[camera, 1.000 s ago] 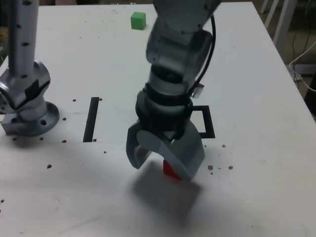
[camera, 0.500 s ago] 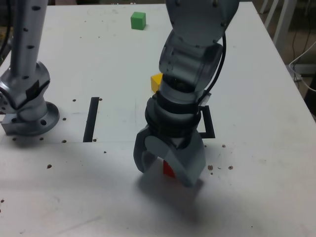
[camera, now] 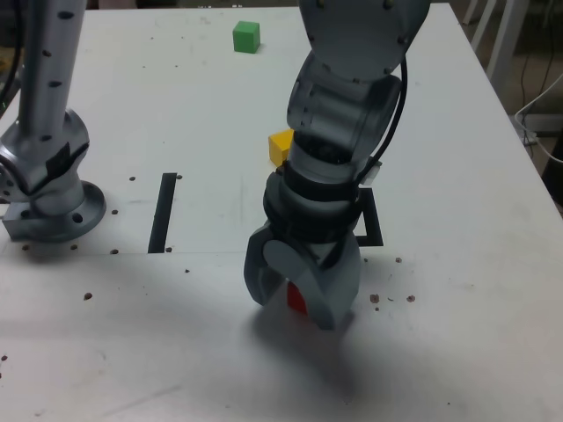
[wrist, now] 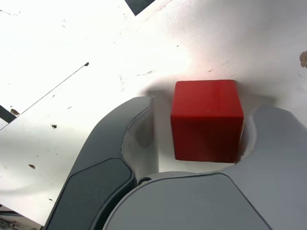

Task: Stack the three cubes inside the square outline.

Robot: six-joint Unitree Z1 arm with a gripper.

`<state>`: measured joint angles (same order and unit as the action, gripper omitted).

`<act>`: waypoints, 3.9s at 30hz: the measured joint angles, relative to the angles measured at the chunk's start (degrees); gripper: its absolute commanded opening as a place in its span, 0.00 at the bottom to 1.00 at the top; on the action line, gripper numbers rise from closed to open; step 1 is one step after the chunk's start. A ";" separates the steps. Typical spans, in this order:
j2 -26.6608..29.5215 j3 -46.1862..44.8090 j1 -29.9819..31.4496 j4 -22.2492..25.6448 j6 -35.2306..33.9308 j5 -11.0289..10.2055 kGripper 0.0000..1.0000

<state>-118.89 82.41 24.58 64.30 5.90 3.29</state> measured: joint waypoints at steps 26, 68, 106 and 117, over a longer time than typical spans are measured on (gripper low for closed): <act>2.48 1.75 -7.33 4.69 -3.87 0.52 0.28; -3.32 8.24 -22.35 5.83 -1.28 2.10 0.28; 4.90 4.09 -27.06 9.58 -4.17 -4.33 0.99; 7.28 -1.89 -34.97 11.31 -7.08 -4.80 0.99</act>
<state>-111.61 80.53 -10.39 75.61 -1.18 -1.51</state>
